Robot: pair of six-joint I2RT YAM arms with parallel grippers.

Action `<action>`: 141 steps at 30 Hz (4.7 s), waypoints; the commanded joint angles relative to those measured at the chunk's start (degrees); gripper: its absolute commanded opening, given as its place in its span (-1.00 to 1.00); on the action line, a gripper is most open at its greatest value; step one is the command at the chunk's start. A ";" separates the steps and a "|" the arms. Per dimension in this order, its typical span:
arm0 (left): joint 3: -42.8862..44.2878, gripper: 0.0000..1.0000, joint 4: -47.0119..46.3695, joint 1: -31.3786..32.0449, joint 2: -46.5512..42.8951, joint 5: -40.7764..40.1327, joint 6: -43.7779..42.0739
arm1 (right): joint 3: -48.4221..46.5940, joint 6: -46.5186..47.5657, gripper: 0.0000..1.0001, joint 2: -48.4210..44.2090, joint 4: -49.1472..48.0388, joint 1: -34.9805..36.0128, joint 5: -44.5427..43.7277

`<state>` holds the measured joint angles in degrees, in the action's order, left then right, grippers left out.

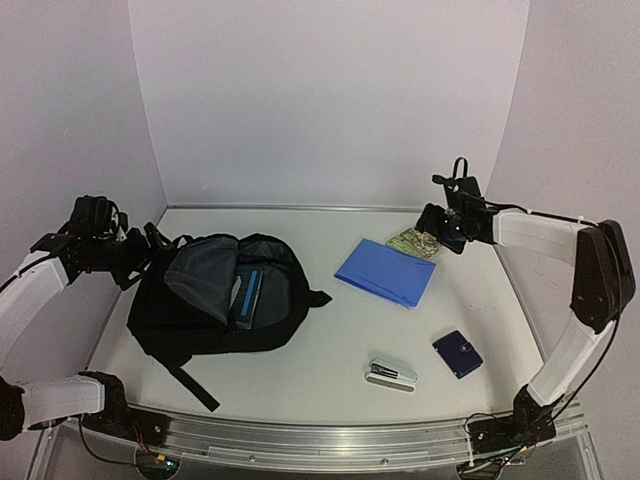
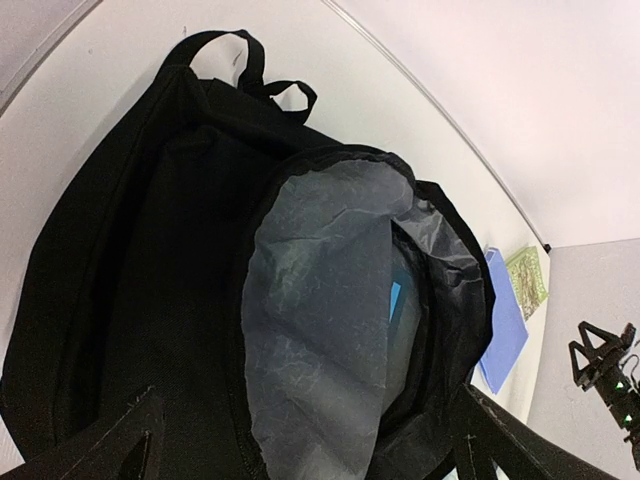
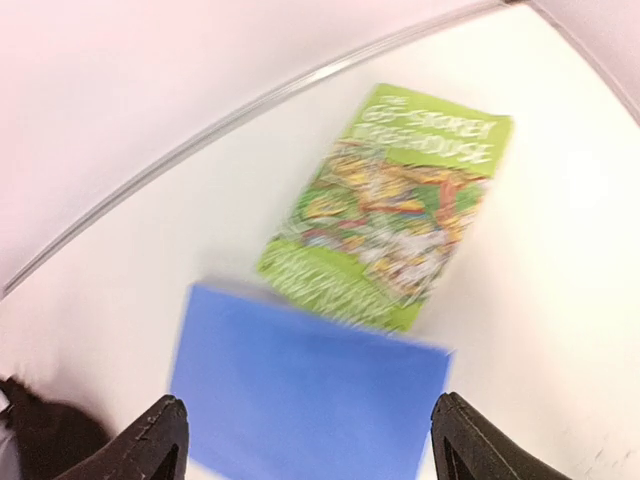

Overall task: Pack the student bag
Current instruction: Move the book to the center of the board.

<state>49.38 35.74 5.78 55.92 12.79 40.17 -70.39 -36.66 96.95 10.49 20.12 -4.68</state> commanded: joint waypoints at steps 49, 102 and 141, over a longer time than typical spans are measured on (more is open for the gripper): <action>4.97 0.99 5.30 -0.24 -2.76 -3.49 -4.22 | -7.28 4.00 -1.00 25.86 -10.05 -21.71 18.13; 2.25 0.93 -8.24 14.49 0.67 7.35 2.73 | 10.94 19.67 0.67 7.52 -2.30 -17.67 26.08; 34.77 0.45 -32.63 46.78 59.46 4.13 8.19 | 27.88 9.55 0.42 -2.60 -13.14 -12.00 36.58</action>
<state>78.76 6.34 52.66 111.19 14.52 48.10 -43.69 -27.05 94.63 0.54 7.86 30.14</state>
